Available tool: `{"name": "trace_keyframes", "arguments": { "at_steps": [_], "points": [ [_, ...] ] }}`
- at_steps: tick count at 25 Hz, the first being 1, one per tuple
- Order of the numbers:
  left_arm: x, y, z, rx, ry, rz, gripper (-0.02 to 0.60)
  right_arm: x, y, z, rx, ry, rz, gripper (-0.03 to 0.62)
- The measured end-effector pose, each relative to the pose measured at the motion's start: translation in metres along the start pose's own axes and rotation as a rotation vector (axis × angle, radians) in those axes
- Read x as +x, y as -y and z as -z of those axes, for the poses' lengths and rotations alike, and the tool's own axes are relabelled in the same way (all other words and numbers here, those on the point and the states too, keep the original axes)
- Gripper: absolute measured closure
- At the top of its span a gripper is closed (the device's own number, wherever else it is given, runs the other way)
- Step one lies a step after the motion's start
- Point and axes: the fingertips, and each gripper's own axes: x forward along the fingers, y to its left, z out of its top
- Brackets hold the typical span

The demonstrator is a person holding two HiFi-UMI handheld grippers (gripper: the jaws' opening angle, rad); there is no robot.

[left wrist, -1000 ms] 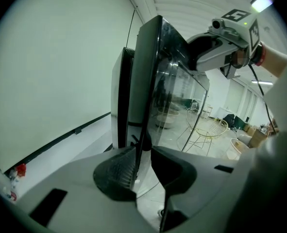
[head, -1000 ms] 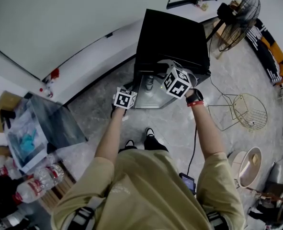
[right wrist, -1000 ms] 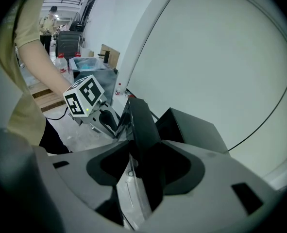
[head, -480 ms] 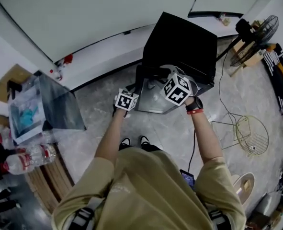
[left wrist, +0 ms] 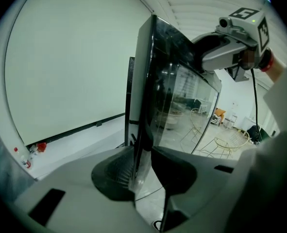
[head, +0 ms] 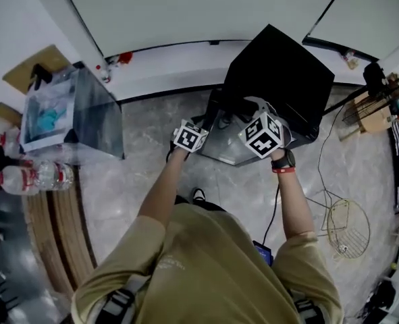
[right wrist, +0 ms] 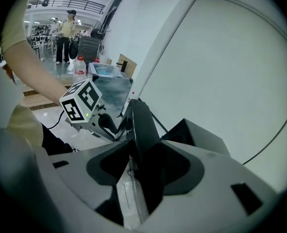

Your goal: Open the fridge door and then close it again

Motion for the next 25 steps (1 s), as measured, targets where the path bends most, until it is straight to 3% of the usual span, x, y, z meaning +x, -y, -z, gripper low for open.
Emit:
{"name": "trace_keyframes", "arguments": {
  "at_steps": [4,17,25],
  "points": [
    [-0.012,0.002,0.011,-0.019,0.000,-0.048,0.471,-0.004,-0.012,-0.003,-0.021,0.014,-0.020,0.382],
    [-0.040,0.028,0.035,-0.091,0.012,-0.062,0.471,-0.022,-0.042,-0.005,-0.066,0.014,-0.056,0.375],
    [-0.059,0.039,0.051,-0.097,0.021,-0.123,0.471,-0.034,-0.065,-0.005,-0.111,-0.008,-0.070,0.373]
  ]
}}
